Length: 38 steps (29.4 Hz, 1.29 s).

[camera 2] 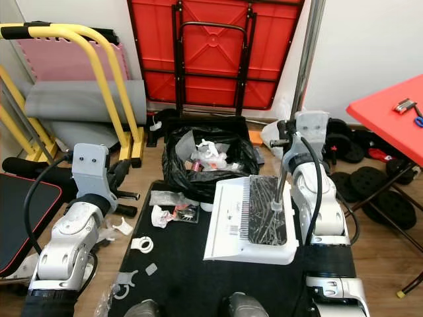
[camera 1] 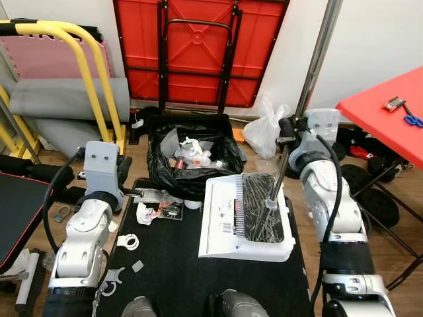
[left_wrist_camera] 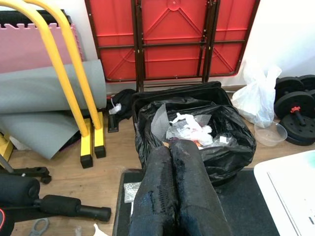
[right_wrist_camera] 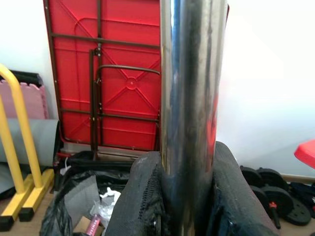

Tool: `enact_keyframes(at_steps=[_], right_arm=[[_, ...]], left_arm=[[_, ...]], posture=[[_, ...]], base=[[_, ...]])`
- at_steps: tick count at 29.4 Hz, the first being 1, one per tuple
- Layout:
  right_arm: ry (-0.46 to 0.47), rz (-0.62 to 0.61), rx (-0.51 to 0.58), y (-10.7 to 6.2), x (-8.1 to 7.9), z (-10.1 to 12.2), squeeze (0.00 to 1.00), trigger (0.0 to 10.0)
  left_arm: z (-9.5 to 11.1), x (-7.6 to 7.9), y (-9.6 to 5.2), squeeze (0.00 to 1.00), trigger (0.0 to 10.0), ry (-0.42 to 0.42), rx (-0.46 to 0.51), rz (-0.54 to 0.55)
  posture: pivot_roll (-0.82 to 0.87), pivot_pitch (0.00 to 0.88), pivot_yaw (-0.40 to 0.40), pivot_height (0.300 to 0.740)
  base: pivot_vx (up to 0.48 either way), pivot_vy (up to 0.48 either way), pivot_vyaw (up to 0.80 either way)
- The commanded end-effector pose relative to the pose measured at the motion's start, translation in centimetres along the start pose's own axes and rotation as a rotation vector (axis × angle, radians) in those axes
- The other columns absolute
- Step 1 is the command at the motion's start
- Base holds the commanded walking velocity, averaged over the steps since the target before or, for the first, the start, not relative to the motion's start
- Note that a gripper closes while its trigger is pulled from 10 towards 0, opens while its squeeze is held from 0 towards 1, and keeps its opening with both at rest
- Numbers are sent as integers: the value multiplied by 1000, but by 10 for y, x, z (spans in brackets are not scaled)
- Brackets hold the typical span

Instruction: Sweep floor

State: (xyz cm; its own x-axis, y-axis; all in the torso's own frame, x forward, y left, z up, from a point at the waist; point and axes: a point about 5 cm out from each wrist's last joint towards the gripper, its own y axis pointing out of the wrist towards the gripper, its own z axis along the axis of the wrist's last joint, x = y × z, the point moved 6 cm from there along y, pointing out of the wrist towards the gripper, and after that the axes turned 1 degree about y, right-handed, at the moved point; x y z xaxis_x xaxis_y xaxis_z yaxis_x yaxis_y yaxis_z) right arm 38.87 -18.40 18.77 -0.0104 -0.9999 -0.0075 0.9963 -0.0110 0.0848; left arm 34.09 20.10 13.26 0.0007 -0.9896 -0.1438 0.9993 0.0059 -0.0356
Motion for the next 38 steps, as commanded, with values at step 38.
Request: enact_keyframes(at_steps=[38], right_arm=[[15, -21, 93, 8, 6, 30, 0, 10000]], left_arm=[[-1, 16, 0, 0, 10000, 5, -10, -80]], posture=[[-117, 99, -133, 578]], base=[[0, 0, 0]])
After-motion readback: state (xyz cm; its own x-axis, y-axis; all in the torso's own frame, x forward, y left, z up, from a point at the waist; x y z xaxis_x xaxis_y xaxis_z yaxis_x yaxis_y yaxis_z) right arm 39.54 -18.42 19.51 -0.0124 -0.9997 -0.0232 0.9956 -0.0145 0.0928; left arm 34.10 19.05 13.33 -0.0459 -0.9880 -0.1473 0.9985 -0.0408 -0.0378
